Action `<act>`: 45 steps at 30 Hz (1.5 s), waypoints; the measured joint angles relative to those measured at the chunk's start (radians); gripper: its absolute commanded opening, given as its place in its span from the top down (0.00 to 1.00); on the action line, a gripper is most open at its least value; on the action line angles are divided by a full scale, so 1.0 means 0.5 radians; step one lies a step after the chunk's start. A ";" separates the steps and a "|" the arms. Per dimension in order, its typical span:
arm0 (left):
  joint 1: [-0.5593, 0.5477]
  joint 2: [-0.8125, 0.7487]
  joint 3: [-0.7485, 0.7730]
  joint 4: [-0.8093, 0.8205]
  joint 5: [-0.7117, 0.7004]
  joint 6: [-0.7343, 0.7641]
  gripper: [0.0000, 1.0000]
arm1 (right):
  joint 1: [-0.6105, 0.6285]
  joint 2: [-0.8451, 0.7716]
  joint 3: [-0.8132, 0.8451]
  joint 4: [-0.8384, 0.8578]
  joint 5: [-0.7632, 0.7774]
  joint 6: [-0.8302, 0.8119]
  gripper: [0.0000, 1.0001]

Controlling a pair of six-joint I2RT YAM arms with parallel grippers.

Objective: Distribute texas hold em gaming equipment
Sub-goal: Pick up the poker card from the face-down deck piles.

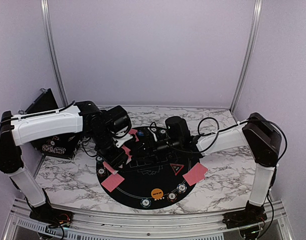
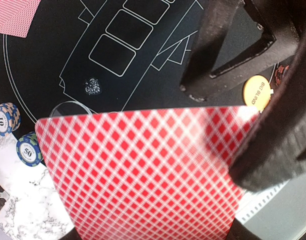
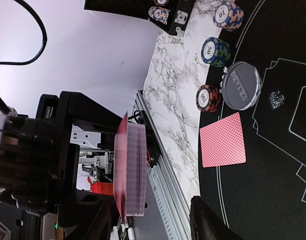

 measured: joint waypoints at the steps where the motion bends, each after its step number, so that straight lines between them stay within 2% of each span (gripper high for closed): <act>1: 0.000 0.000 0.000 0.000 0.000 0.000 0.42 | -0.002 -0.004 -0.014 0.009 0.000 0.011 0.53; 18: 0.000 0.000 0.000 0.000 0.000 0.000 0.42 | -0.001 -0.016 -0.037 0.176 -0.027 0.140 0.75; 40: 0.000 0.000 0.000 0.001 0.000 0.000 0.42 | -0.001 -0.016 -0.038 0.268 -0.063 0.219 0.88; 45: 0.000 0.000 0.000 0.000 0.000 0.000 0.42 | -0.001 -0.016 -0.061 0.307 -0.077 0.248 0.99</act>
